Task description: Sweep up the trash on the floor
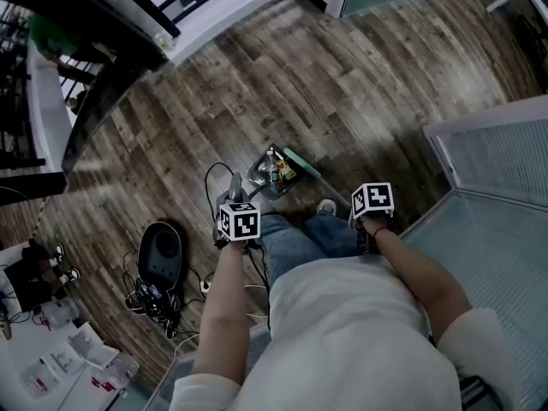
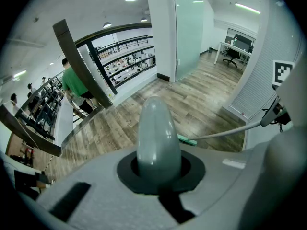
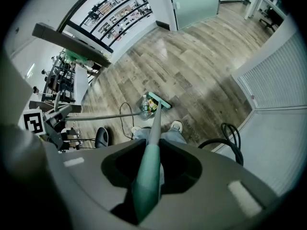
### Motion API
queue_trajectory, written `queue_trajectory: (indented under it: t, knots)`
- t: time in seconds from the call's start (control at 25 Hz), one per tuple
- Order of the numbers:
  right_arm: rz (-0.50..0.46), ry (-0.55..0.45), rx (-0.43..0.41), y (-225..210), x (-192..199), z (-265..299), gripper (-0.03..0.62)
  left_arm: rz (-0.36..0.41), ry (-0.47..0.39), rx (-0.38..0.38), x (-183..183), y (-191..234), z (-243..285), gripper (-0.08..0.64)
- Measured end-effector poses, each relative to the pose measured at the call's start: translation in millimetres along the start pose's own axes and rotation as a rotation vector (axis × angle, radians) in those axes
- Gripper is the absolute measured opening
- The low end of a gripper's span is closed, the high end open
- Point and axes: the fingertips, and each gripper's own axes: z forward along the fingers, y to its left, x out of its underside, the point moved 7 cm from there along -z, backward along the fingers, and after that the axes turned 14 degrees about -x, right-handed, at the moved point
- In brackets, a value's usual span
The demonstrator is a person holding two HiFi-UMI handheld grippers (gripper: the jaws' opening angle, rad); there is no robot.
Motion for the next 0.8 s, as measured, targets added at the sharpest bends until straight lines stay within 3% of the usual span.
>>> queue_trajectory:
  t: [0.44, 0.8]
  knots:
    - [-0.037, -0.019, -0.002, -4.2, 9.5, -14.4, 0.098, -0.034, 0.015, 0.015, 8.3, 3.9, -4.5, 0.011]
    - [-0.056, -0.063, -0.023, -6.3, 17.7, -30.6, 0.098, 0.002, -0.001, 0.033, 19.5, -14.3, -18.8, 0.009]
